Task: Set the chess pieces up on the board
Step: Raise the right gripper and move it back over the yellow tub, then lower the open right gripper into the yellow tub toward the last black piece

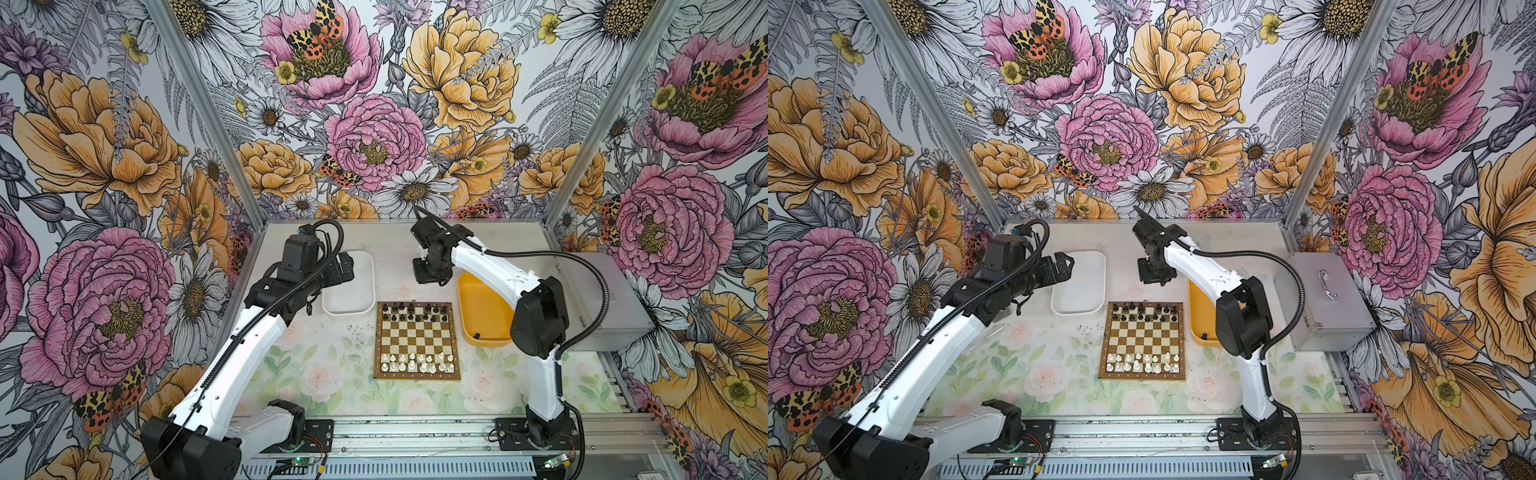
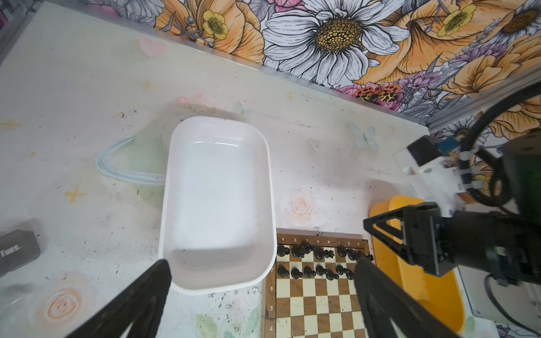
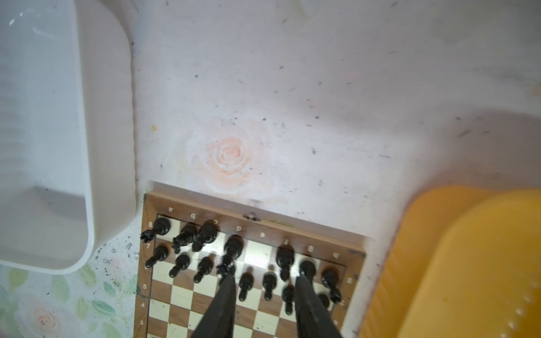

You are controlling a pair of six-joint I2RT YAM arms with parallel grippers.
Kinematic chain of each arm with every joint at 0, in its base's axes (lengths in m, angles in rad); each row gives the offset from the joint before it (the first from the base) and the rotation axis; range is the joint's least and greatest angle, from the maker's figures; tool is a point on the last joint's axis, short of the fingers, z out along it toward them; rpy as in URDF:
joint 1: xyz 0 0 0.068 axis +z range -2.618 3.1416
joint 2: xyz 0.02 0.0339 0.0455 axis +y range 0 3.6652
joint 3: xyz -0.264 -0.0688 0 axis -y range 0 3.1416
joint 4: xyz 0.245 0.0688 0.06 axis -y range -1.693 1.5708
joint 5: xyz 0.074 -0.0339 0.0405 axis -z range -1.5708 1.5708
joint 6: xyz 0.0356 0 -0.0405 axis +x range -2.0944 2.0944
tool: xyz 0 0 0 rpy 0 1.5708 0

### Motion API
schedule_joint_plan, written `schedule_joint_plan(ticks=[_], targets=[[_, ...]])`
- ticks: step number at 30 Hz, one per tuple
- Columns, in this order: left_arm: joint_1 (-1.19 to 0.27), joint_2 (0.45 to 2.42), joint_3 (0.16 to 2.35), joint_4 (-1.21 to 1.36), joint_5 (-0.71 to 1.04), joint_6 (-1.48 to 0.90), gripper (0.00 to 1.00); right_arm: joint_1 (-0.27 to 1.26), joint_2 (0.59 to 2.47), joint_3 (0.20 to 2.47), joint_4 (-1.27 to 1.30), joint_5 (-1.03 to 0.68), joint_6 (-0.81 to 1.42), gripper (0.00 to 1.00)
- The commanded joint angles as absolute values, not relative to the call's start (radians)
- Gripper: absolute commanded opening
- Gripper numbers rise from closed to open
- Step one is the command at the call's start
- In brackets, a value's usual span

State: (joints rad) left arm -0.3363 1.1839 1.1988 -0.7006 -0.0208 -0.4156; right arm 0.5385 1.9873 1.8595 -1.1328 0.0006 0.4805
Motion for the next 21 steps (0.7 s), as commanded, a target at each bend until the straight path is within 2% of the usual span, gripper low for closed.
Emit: schedule_joint_plan(ticks=[1,11,21], targets=[[-0.39,1.274,1.275,-0.624,0.025,-0.387,0.99,0.491,1.837,1.746,-1.167,0.076,0.501,0.36],[-0.591,1.537,1.461,-0.588,0.064,-0.329,0.99,0.45,1.541,1.268,-1.157,0.089,0.615,0.35],[-0.628,1.561,1.476,-0.58,0.081,-0.329,0.99,0.43,1.471,1.077,-1.038,0.046,0.656,0.35]])
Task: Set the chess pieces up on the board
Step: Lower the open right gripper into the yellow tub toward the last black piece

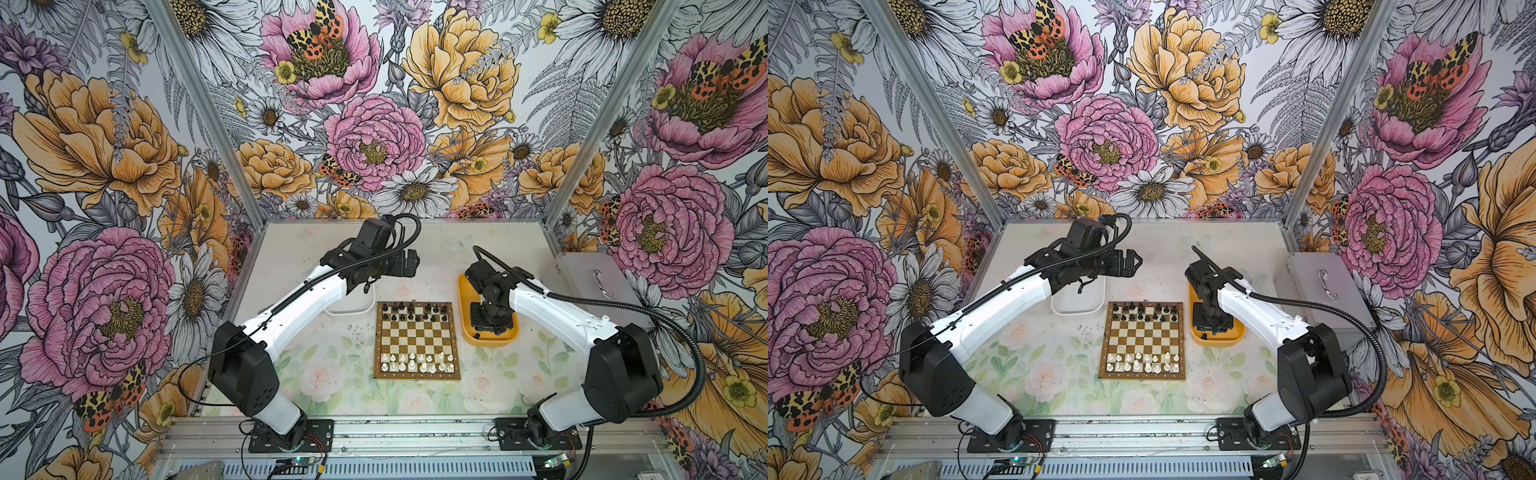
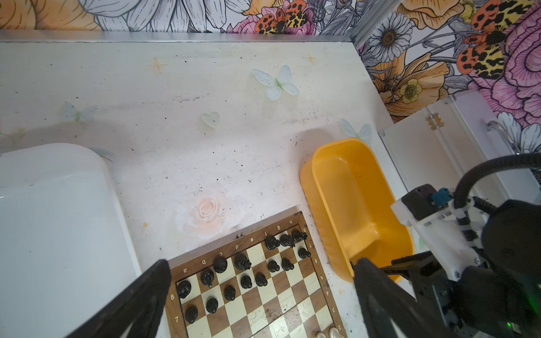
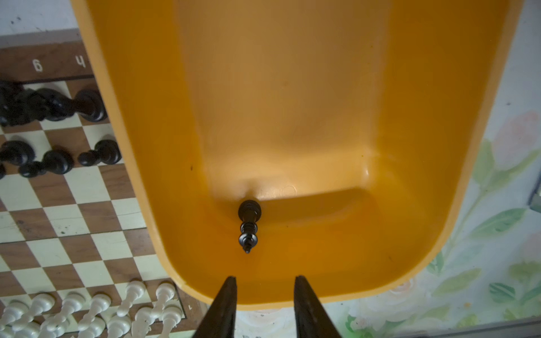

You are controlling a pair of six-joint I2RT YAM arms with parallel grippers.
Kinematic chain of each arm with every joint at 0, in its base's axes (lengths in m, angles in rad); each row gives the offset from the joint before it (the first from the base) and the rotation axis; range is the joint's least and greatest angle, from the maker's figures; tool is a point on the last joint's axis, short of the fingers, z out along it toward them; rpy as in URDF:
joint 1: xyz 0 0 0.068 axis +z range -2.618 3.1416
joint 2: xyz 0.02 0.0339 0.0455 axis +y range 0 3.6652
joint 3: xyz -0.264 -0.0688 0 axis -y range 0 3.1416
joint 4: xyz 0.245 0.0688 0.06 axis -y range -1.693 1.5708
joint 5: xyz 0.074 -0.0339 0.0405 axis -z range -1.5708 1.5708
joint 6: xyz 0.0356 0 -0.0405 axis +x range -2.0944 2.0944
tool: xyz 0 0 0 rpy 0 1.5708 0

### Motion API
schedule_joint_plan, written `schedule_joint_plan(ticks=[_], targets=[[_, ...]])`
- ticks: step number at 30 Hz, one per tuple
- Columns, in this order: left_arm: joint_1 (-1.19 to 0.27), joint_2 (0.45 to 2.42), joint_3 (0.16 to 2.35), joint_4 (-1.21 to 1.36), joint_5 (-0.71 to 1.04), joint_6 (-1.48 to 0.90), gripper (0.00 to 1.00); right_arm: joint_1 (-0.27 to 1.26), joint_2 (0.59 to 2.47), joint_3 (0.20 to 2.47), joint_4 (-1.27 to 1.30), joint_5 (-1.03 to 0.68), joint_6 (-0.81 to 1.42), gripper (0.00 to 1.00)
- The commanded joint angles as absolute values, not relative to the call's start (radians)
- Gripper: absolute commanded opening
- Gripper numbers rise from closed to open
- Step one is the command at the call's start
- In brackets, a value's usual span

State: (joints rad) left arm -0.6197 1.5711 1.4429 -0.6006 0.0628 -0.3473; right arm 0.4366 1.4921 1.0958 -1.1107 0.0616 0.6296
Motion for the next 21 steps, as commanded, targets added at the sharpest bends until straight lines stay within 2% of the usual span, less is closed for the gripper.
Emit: schedule_joint_plan(ticks=[1,21], targets=[[-0.627,1.56,1.475,-0.581,0.078,-0.329,0.99,0.43,1.475,1.069,-1.022,0.039,0.659,0.35],[-0.628,1.532,1.46,-0.598,0.038,-0.344,0.99,0.41,1.53,1.007,-0.95,-0.002,0.639,0.34]])
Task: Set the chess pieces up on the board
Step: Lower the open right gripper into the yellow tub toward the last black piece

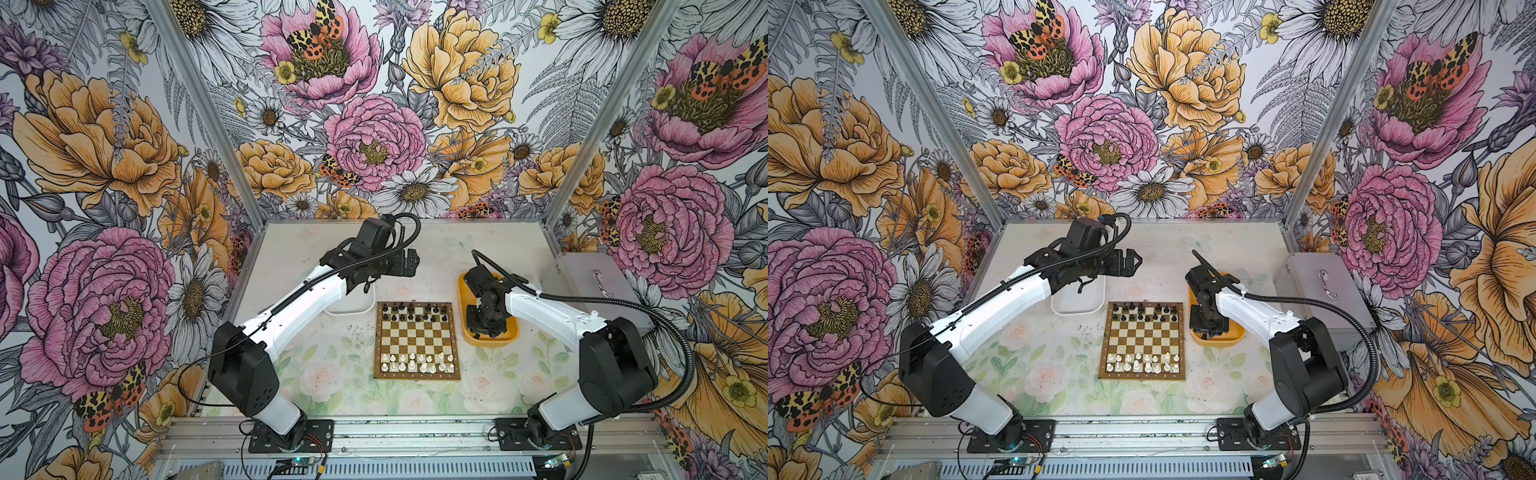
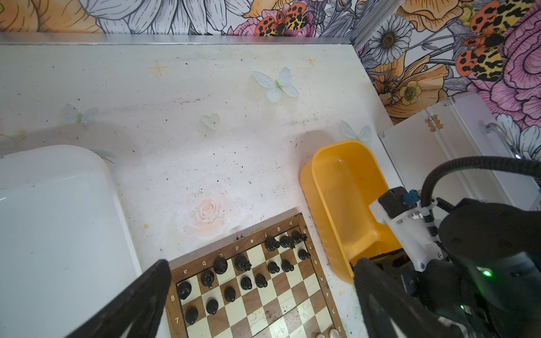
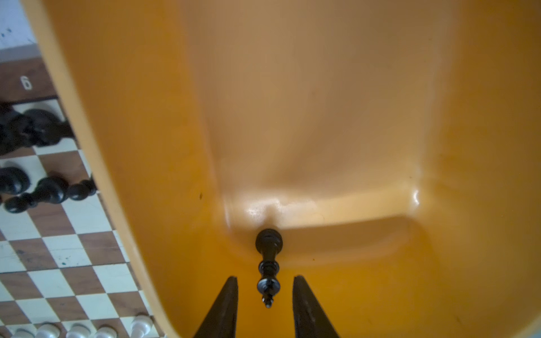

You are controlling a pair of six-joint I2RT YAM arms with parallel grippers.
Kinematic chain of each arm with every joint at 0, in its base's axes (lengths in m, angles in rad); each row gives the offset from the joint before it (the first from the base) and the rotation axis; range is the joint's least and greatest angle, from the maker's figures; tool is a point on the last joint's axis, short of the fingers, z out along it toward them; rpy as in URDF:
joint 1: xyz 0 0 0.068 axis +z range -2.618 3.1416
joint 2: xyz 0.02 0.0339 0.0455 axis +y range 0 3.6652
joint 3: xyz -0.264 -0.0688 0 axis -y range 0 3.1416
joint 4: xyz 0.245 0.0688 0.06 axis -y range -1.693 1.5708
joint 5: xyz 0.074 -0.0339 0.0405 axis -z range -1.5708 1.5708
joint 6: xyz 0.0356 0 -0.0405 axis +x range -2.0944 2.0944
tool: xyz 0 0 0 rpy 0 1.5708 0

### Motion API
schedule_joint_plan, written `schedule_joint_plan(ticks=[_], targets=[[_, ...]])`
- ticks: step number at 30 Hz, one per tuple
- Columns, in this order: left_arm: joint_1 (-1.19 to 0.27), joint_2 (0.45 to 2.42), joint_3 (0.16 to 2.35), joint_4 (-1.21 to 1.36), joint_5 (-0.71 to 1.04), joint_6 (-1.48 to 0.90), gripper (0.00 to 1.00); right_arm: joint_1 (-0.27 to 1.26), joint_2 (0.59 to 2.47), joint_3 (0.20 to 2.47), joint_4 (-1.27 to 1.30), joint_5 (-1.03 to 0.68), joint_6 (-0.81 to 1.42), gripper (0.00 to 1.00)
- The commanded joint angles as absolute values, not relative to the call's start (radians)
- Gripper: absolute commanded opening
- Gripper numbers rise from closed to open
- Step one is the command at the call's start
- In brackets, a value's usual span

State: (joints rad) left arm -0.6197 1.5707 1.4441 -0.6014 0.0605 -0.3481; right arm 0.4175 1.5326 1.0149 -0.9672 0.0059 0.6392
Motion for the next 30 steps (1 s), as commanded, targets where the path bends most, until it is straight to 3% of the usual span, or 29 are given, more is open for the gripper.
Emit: schedule_joint_plan(ticks=[1,8,15,30], targets=[[-0.626,1.532,1.459,-0.598,0.038,-0.345,0.99,0.41,1.528,1.003,-0.949,-0.004,0.639,0.34],[-0.627,1.532,1.458,-0.598,0.032,-0.349,0.99,0.407,1.513,0.982,-0.95,-0.008,0.638,0.32],[-0.63,1.527,1.457,-0.599,0.029,-0.349,0.99,0.407,1.511,0.981,-0.949,-0.005,0.637,0.22],[-0.62,1.509,1.445,-0.603,0.026,-0.341,0.99,0.406,1.513,1.002,-0.953,-0.006,0.638,0.11]])
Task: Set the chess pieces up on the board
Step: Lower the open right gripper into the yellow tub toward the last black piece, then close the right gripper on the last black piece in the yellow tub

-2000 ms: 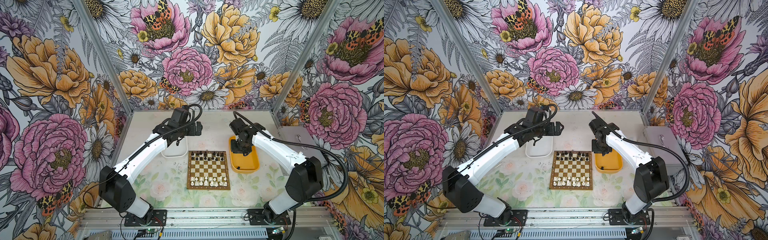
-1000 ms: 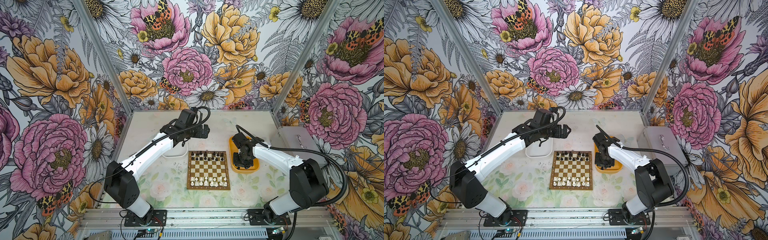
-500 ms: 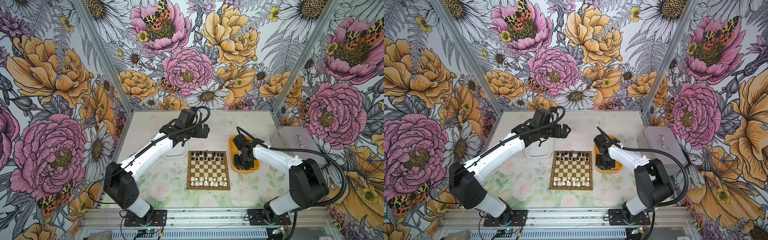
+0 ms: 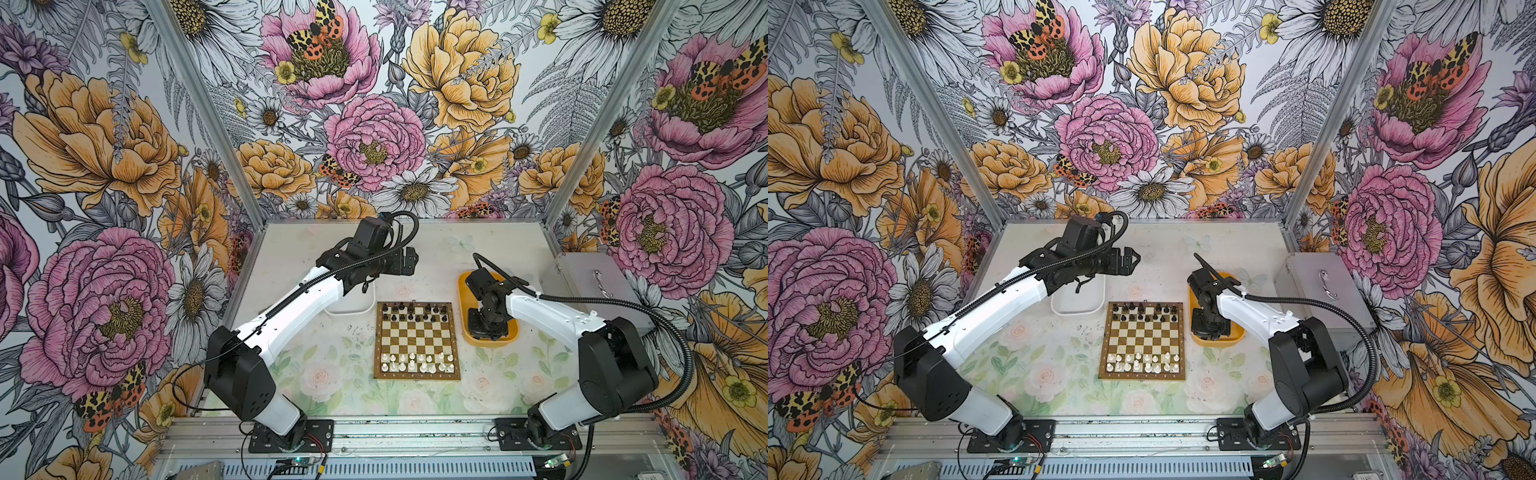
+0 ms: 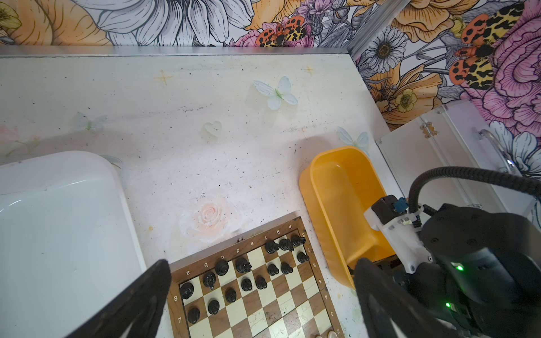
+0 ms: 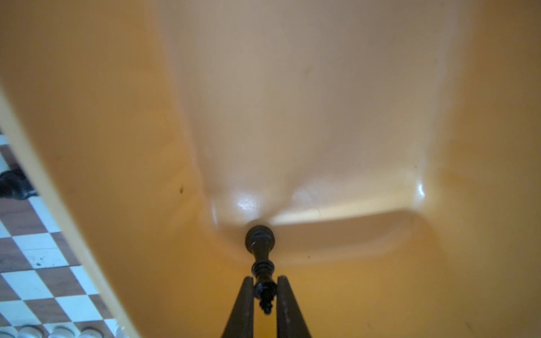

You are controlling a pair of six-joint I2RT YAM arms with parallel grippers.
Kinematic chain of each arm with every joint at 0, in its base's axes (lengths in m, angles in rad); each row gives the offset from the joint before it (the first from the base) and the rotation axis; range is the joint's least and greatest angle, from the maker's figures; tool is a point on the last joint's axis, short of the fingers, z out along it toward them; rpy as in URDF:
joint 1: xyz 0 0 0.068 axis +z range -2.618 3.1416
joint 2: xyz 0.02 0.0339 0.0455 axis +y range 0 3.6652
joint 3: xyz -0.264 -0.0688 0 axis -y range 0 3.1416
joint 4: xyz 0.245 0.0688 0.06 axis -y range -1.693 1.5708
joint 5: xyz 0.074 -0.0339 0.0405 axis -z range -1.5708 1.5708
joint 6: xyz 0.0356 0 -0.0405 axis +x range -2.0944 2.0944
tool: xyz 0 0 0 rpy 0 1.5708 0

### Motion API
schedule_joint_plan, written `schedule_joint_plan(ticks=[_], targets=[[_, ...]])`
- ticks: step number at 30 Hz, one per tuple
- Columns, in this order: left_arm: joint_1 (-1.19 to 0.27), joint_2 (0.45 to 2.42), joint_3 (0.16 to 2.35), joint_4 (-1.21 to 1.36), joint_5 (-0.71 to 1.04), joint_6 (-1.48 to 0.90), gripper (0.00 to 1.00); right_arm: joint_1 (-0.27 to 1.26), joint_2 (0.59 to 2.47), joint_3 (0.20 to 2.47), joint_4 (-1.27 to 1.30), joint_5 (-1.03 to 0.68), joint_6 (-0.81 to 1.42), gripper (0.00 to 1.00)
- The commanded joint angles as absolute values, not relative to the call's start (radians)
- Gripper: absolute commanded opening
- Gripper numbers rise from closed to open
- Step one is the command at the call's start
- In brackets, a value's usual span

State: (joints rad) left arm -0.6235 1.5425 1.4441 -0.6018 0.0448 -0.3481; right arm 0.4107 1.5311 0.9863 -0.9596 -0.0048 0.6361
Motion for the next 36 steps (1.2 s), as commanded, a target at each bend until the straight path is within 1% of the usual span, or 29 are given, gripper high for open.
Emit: schedule_joint_plan(ticks=[1,13,16,19,33,36], targets=[[-0.618,1.508,1.444,-0.603,0.027,-0.34,0.99,0.405,1.513,1.005,-0.955,-0.007,0.636,0.11],[-0.597,1.483,1.417,-0.6,0.025,-0.328,0.99,0.399,1.546,1.129,-1.044,0.034,0.577,0.08],[-0.594,1.479,1.407,-0.599,0.027,-0.331,0.99,0.396,1.558,1.131,-1.047,0.038,0.572,0.08],[-0.589,1.47,1.396,-0.597,0.029,-0.33,0.99,0.396,1.577,1.13,-1.044,0.041,0.574,0.06],[-0.563,1.451,1.375,-0.597,0.023,-0.333,0.99,0.388,1.6,1.239,-1.08,0.064,0.535,0.05],[-0.562,1.453,1.373,-0.595,0.024,-0.333,0.99,0.385,1.611,1.255,-1.09,0.065,0.523,0.01]])
